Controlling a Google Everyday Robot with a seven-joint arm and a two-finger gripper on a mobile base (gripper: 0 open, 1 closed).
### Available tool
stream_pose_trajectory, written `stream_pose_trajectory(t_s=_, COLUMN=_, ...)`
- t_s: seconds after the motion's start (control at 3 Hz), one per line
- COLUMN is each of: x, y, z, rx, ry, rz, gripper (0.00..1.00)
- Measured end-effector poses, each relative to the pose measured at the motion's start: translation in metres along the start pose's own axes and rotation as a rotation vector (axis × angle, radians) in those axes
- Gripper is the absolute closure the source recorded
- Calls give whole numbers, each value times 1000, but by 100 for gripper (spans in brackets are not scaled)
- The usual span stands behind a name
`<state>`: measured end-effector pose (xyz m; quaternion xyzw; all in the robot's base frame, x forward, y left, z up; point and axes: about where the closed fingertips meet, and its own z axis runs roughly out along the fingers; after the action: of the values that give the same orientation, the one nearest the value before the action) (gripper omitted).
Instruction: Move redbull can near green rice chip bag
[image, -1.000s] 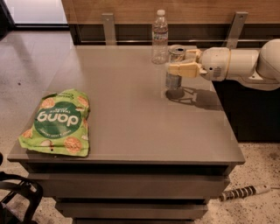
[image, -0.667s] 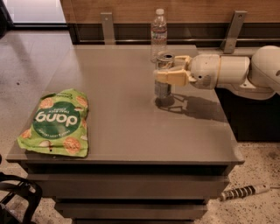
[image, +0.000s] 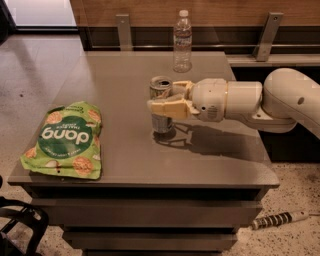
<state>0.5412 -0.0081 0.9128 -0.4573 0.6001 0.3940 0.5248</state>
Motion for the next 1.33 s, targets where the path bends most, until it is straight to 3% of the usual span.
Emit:
stream_pose_trajectory(t_s=0.67, x=-6, y=43, z=27, rx=-76, ry=-16, rz=-46, gripper=100)
stream_pose_trajectory(t_s=1.33, x=8, y=59, z=40, rx=-142, ry=-12, rz=-53, gripper=100)
